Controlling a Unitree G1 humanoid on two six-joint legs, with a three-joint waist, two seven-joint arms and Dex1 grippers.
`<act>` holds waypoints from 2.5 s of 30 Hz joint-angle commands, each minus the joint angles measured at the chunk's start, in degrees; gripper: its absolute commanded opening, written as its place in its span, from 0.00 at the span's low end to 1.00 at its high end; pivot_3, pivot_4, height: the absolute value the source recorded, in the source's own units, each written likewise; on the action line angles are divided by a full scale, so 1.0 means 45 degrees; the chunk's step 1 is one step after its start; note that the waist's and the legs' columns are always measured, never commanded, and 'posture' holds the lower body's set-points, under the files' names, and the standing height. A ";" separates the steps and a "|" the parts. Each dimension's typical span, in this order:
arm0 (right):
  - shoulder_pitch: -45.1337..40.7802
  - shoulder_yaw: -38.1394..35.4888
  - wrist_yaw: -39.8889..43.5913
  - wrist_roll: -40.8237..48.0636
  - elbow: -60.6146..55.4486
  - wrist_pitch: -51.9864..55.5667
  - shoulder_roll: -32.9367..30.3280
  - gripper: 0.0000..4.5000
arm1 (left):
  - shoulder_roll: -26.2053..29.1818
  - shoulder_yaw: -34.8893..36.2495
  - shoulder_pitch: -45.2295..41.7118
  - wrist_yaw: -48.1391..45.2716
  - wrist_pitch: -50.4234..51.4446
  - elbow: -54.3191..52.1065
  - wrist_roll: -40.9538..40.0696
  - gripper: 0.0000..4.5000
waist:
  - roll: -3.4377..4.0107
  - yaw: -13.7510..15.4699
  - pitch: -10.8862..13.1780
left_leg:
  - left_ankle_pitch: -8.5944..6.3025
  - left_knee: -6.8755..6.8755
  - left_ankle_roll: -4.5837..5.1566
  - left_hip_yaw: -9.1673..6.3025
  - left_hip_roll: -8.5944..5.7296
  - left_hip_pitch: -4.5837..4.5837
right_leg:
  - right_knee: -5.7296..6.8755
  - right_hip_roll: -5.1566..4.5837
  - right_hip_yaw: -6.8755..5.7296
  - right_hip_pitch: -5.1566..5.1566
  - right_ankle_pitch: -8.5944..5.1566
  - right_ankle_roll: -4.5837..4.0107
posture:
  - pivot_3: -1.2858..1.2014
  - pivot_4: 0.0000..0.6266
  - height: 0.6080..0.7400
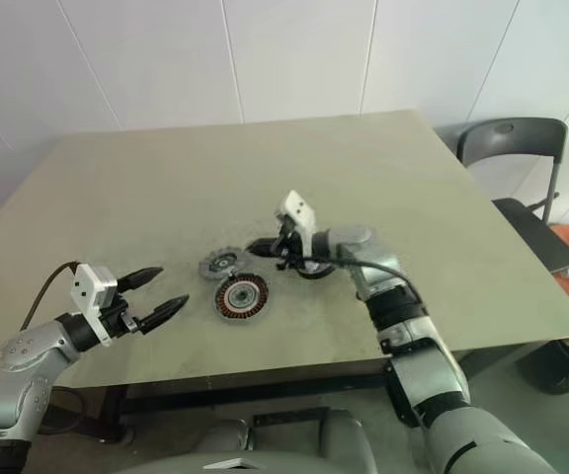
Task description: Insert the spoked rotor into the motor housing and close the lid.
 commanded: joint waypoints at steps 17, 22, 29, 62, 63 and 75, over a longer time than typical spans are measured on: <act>-0.0813 -0.3937 -0.2877 0.3053 -0.1366 1.2227 -0.3750 0.99 | 0.0192 0.0514 -0.0193 -0.0516 -0.0768 0.0264 -0.0173 1.00 | 0.0003 -0.0027 0.0006 | -0.0002 -0.0014 0.0000 0.0029 -0.0005 -0.0053 | -0.0129 -0.0019 0.0001 -0.0002 0.0000 -0.0007 | 0.52 0.00 1.00; -0.1237 -0.5770 -0.4161 0.3250 -0.0229 1.3693 -0.3205 0.99 | 0.0264 0.0453 -0.0175 -0.0714 -0.1110 0.0478 -0.0031 1.00 | 0.0002 0.0003 0.0004 | -0.0002 -0.0031 0.0003 0.0026 -0.0003 -0.0058 | -0.0130 -0.0016 -0.0002 -0.0011 0.0018 -0.0031 | 0.52 0.00 1.00; -0.0585 -0.6035 -0.5213 0.3892 0.0612 1.3697 -0.2997 0.99 | 0.0185 0.0280 -0.0226 -0.0694 -0.1201 0.0474 -0.0006 1.00 | 0.0003 -0.0008 0.0005 | -0.0003 -0.0020 0.0006 0.0030 -0.0005 -0.0075 | -0.0153 -0.0017 -0.0002 -0.0003 0.0014 -0.0013 | 0.52 0.00 1.00; -0.0025 -0.8528 -1.0353 0.7481 0.0950 1.3697 -0.1146 0.49 | 0.0259 0.0124 -0.0685 -0.0436 -0.0774 0.0167 -0.0012 1.00 | 0.0006 -0.0036 0.0005 | -0.0002 -0.0019 0.0009 0.0028 -0.0003 -0.0013 | -0.0139 -0.0013 -0.0002 0.0048 0.0011 -0.0009 | 0.52 0.00 1.00; -0.0036 -0.8570 -1.0484 0.7558 0.0959 1.3697 -0.1124 0.42 | 0.0252 0.0124 -0.0686 -0.0443 -0.0797 0.0192 -0.0001 1.00 | 0.0006 -0.0036 0.0005 | -0.0002 -0.0019 0.0008 0.0028 -0.0003 -0.0014 | -0.0139 -0.0013 -0.0002 0.0049 0.0011 -0.0009 | 0.52 0.00 1.00; 0.0084 -0.8781 -1.2073 0.9856 0.1131 1.3697 -0.1056 0.08 | 0.0206 0.0111 -0.0670 -0.0597 -0.1042 0.0440 0.0077 1.00 | 0.0007 -0.0044 0.0004 | -0.0003 -0.0017 0.0009 0.0028 -0.0002 0.0000 | -0.0143 -0.0012 -0.0002 0.0063 0.0009 -0.0008 | 0.52 0.00 1.00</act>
